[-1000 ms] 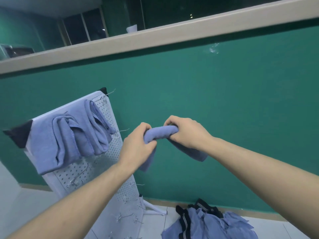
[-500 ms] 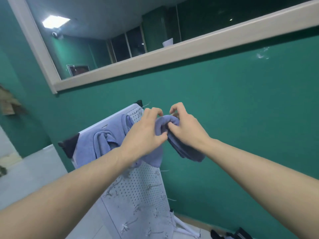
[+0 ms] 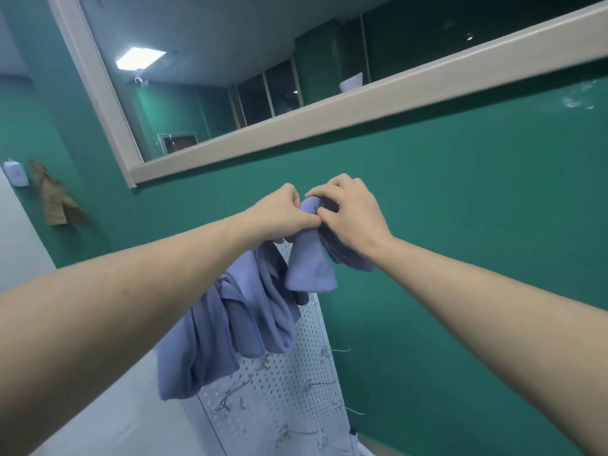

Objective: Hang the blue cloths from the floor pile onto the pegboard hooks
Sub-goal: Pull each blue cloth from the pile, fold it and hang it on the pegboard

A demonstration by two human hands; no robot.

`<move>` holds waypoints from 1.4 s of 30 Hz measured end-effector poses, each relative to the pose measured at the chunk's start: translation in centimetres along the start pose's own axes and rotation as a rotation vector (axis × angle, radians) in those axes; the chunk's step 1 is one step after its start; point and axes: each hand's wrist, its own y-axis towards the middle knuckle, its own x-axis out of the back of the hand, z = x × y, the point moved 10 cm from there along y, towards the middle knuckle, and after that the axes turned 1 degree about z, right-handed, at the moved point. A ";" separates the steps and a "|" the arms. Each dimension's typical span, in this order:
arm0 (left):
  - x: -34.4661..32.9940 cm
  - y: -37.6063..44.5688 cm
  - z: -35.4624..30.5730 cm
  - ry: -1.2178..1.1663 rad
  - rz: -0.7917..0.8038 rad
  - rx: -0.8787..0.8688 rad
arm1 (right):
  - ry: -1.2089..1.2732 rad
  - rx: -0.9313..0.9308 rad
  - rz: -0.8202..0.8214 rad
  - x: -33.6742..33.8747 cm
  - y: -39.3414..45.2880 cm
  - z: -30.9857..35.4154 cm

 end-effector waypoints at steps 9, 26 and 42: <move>-1.3 2.5 0.2 -0.203 0.026 -0.065 | 0.018 -0.191 0.104 -2.4 1.9 -4.3; -0.9 2.9 7.1 -0.783 0.227 0.232 | 0.362 -0.135 0.105 -4.6 2.9 -0.6; -0.3 1.9 8.6 -0.898 0.273 0.151 | 0.543 -0.166 0.269 -7.0 1.9 0.6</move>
